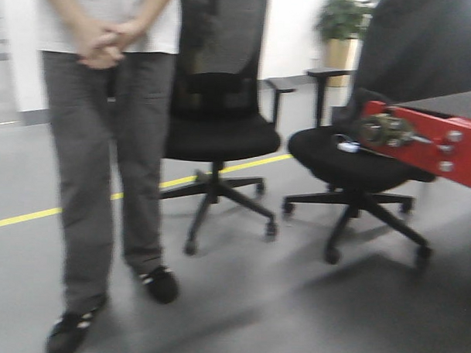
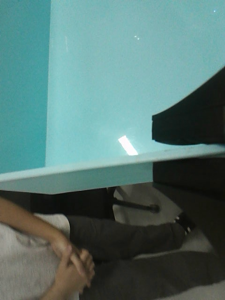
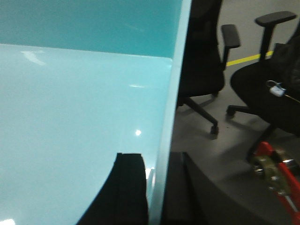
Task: Fetch blue bin and place on conveyor start
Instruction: 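Carry the bin in both grippers while driving across the floor, then drive up to the grey conveyor table holding the bin in both grippers, then lower the bin onto the grey conveyor surface with both grippers, then open both grippers and raise them away from the bin rim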
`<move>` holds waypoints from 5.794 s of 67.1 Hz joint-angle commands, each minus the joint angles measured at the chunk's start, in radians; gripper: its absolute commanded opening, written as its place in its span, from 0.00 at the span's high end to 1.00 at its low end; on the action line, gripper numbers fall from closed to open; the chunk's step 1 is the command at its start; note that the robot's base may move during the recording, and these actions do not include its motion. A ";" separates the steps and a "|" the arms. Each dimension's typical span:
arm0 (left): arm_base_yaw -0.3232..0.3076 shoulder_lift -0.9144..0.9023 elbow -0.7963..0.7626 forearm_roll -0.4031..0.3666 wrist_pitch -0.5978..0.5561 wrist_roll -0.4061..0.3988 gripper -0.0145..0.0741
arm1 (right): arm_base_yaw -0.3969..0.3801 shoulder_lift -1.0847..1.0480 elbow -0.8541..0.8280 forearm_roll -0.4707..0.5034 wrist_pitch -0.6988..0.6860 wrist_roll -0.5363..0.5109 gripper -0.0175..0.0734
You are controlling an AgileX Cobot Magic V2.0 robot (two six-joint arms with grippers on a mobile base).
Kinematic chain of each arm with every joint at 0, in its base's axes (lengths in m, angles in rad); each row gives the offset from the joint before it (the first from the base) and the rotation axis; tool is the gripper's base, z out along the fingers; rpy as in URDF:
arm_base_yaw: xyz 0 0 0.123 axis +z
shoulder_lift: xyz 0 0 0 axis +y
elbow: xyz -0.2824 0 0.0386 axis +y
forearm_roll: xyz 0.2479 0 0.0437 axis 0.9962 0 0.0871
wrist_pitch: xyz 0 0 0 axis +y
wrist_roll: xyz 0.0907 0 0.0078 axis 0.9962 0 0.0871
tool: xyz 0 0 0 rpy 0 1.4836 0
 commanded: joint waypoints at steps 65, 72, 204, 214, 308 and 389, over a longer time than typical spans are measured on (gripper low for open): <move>-0.004 -0.017 -0.009 -0.041 -0.032 0.004 0.96 | -0.004 -0.007 -0.007 -0.009 -0.081 -0.025 0.98; -0.004 -0.017 -0.009 -0.041 -0.032 0.004 0.96 | -0.004 -0.007 -0.007 -0.009 -0.081 -0.025 0.98; -0.004 -0.017 -0.009 -0.041 -0.032 0.004 0.96 | -0.004 -0.007 -0.007 -0.009 -0.086 -0.025 0.98; -0.004 -0.017 -0.009 -0.041 -0.032 0.004 0.96 | -0.004 -0.007 -0.007 -0.009 -0.086 -0.025 0.98; -0.004 0.237 0.420 -0.044 -0.095 0.004 0.94 | -0.004 -0.009 0.619 0.044 -0.118 -0.025 0.96; 0.107 -0.369 0.776 0.112 -0.129 0.004 0.96 | -0.196 -0.454 0.949 -0.083 -0.150 -0.025 0.98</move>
